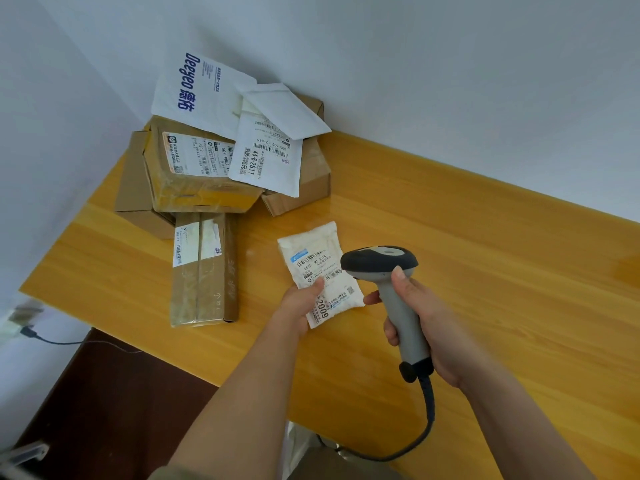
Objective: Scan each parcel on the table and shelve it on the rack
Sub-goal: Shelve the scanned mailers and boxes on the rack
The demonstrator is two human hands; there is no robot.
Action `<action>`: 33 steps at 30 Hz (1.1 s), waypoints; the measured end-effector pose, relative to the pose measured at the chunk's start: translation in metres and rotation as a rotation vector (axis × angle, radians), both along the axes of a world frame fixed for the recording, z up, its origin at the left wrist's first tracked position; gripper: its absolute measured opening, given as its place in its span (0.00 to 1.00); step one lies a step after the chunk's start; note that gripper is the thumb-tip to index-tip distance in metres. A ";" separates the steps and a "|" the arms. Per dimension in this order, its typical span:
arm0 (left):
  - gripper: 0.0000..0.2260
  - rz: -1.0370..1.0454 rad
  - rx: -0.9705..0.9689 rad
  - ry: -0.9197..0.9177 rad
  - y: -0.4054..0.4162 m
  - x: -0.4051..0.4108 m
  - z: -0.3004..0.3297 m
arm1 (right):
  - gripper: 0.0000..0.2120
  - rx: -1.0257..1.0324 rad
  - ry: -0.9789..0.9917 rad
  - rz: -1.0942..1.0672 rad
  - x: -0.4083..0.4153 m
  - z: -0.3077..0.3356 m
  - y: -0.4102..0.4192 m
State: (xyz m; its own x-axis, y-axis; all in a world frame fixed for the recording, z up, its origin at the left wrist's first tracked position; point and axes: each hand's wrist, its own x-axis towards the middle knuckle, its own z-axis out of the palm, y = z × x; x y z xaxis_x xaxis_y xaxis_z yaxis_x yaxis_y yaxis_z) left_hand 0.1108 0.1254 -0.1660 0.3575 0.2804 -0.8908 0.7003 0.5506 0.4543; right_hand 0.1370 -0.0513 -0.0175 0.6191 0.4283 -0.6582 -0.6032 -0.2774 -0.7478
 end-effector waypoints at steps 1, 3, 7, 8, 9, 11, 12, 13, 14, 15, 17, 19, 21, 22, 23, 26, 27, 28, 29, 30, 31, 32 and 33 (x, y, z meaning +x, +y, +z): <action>0.12 0.009 0.004 -0.001 -0.001 0.000 -0.001 | 0.29 -0.001 -0.023 0.000 -0.001 0.001 0.001; 0.13 0.020 0.003 0.002 -0.002 0.000 -0.001 | 0.26 -0.010 -0.074 0.013 -0.002 0.002 0.002; 0.07 -0.007 0.033 0.035 -0.002 0.000 -0.001 | 0.27 -0.023 -0.147 0.068 -0.004 0.005 0.001; 0.07 -0.017 0.041 0.039 -0.002 0.000 -0.001 | 0.29 -0.032 -0.161 0.083 -0.004 0.005 0.000; 0.07 -0.023 0.049 0.041 -0.003 0.001 -0.001 | 0.30 -0.040 -0.169 0.093 -0.004 0.005 -0.001; 0.07 -0.020 0.053 0.044 -0.003 0.001 0.000 | 0.31 -0.053 -0.181 0.107 -0.005 0.004 -0.003; 0.06 -0.014 0.048 0.045 -0.004 0.001 0.001 | 0.31 -0.059 -0.184 0.110 -0.006 0.005 -0.003; 0.06 -0.012 0.045 0.047 -0.004 0.001 0.002 | 0.32 -0.064 -0.185 0.108 -0.006 0.005 -0.004; 0.06 -0.015 0.045 0.051 -0.004 0.001 0.003 | 0.32 -0.069 -0.187 0.104 -0.006 0.006 -0.005; 0.07 -0.017 0.046 0.053 -0.003 0.001 0.003 | 0.32 -0.076 -0.190 0.103 -0.006 0.007 -0.005; 0.09 -0.011 0.042 0.046 -0.004 0.001 0.003 | 0.32 -0.094 -0.210 0.112 -0.007 0.008 -0.007; 0.10 -0.009 0.041 0.042 -0.005 0.001 0.004 | 0.30 -0.126 -0.234 0.132 -0.008 0.011 -0.008; 0.09 -0.017 0.043 0.043 -0.005 0.001 0.005 | 0.30 -0.150 -0.248 0.146 -0.009 0.014 -0.009; 0.09 -0.022 0.044 0.041 -0.005 0.001 0.005 | 0.30 -0.157 -0.253 0.150 -0.009 0.016 -0.010; 0.09 -0.022 0.043 0.040 -0.005 0.001 0.007 | 0.30 -0.162 -0.259 0.153 -0.009 0.018 -0.011; 0.10 -0.032 0.048 0.038 -0.005 0.001 0.008 | 0.30 -0.178 -0.280 0.166 -0.011 0.023 -0.015; 0.08 -0.039 0.053 0.040 -0.005 0.001 0.009 | 0.30 -0.182 -0.288 0.171 -0.012 0.025 -0.016; 0.07 -0.043 0.055 0.038 -0.006 0.000 0.010 | 0.30 -0.185 -0.296 0.176 -0.013 0.027 -0.018; 0.08 -0.043 0.051 0.032 -0.006 0.000 0.011 | 0.30 -0.186 -0.306 0.182 -0.013 0.028 -0.020; 0.09 -0.036 0.047 0.022 -0.007 -0.001 0.012 | 0.29 -0.184 -0.315 0.188 -0.013 0.030 -0.022; 0.10 -0.024 0.039 0.012 -0.008 -0.003 0.014 | 0.29 -0.182 -0.323 0.193 -0.014 0.032 -0.023; 0.10 -0.014 0.031 0.002 -0.010 -0.005 0.016 | 0.29 -0.179 -0.331 0.197 -0.015 0.033 -0.024; 0.10 -0.003 0.025 -0.008 -0.011 -0.007 0.019 | 0.28 -0.175 -0.340 0.203 -0.015 0.035 -0.025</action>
State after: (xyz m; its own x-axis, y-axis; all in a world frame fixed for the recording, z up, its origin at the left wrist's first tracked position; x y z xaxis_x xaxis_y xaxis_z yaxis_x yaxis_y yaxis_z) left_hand 0.1037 0.1143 -0.1466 0.3655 0.3013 -0.8807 0.6980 0.5373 0.4735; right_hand 0.1217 -0.0766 0.0176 0.7281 0.4636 -0.5050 -0.2506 -0.5057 -0.8255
